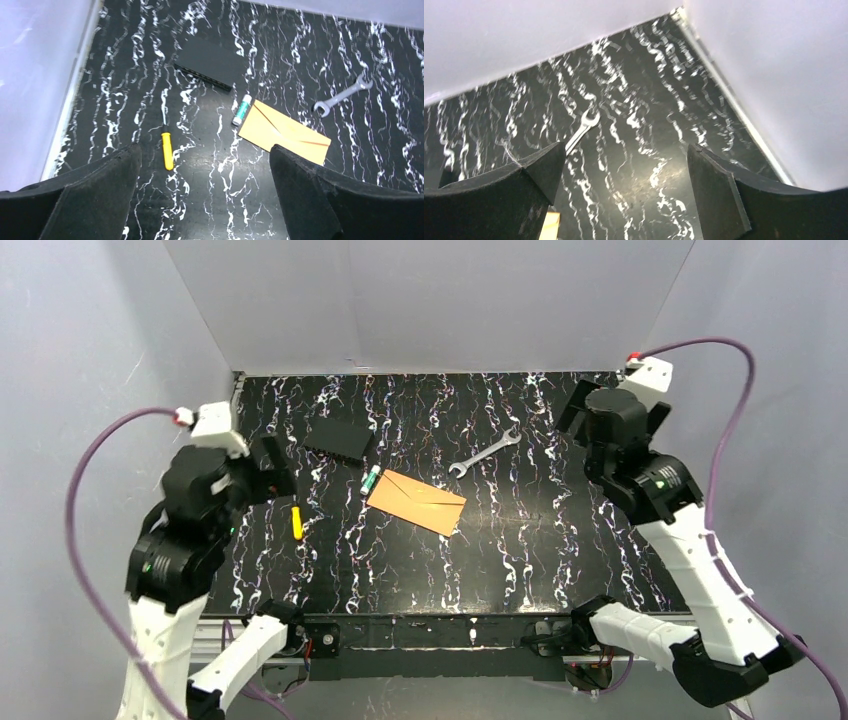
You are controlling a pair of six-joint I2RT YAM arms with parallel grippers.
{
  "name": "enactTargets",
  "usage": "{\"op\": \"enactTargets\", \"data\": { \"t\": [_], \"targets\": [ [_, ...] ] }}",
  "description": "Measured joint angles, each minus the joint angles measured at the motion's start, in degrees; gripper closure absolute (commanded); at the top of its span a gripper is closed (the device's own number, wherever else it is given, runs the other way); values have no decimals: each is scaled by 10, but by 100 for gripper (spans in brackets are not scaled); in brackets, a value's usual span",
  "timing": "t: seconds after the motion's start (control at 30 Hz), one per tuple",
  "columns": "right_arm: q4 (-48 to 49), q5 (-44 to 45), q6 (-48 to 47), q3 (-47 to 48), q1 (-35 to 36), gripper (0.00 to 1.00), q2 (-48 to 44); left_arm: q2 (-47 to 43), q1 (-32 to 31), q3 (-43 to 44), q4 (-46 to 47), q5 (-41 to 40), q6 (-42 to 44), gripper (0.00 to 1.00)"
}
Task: Place the letter into the envelope and seal it
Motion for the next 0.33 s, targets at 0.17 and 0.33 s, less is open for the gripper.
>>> {"op": "enactTargets", "data": {
  "t": [0.17,0.33],
  "targets": [
    [-23,80,-32,38,0,1,-25,-71,0,26,-51,-45,-5,2],
    [-35,107,-60,63,0,1,-38,-91,0,61,-100,-66,-2,2]
  ]
}}
